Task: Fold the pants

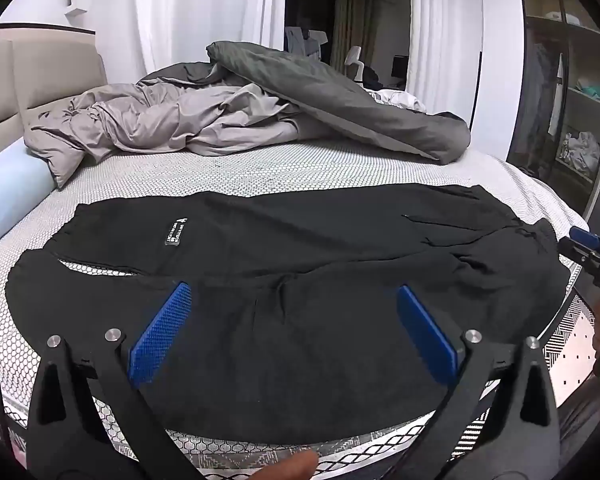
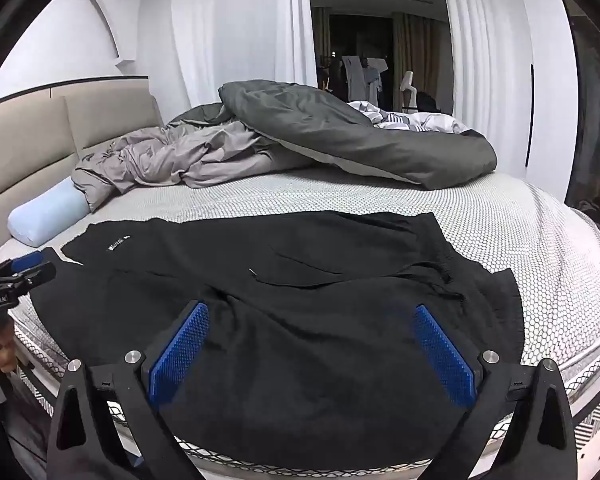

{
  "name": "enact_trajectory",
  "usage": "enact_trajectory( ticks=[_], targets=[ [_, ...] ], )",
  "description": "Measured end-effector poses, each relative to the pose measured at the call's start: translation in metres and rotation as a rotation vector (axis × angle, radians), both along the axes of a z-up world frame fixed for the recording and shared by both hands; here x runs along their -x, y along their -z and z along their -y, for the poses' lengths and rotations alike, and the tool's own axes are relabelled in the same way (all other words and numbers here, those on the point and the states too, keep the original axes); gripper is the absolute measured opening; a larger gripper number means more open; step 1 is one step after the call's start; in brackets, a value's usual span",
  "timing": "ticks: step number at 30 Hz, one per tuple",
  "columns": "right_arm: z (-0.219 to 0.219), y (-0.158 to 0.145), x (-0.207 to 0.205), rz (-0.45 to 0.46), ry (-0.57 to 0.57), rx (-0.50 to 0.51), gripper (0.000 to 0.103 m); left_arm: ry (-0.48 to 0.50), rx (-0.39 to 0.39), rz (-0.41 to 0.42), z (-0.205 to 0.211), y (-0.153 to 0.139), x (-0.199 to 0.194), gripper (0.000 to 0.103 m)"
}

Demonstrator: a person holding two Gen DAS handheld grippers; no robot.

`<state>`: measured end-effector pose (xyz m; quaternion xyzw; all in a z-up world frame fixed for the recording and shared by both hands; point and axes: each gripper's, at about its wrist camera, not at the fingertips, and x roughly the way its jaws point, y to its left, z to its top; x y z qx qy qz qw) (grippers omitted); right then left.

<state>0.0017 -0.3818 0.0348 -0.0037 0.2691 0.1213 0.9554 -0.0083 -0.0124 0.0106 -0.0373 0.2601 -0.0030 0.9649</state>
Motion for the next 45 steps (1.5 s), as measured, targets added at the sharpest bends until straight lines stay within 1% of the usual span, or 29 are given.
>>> enact_trajectory(
  ticks=[2,13,45],
  targets=[
    [-0.0057,0.0001,-0.0013,0.004,0.002,0.009,0.103,-0.003,0.0,-0.006,-0.0002,-0.0007,0.0003,0.102],
    [-0.0073,0.0015,-0.0007,0.01,-0.006,0.024,0.103,-0.007,-0.003,-0.011,-0.0046,0.0009,-0.0008,0.102],
    [-0.0022,0.0018,0.0003,0.009,0.008,0.019,0.103,-0.016,-0.012,-0.009,-0.0059,0.0029,-0.0009,0.102]
  ],
)
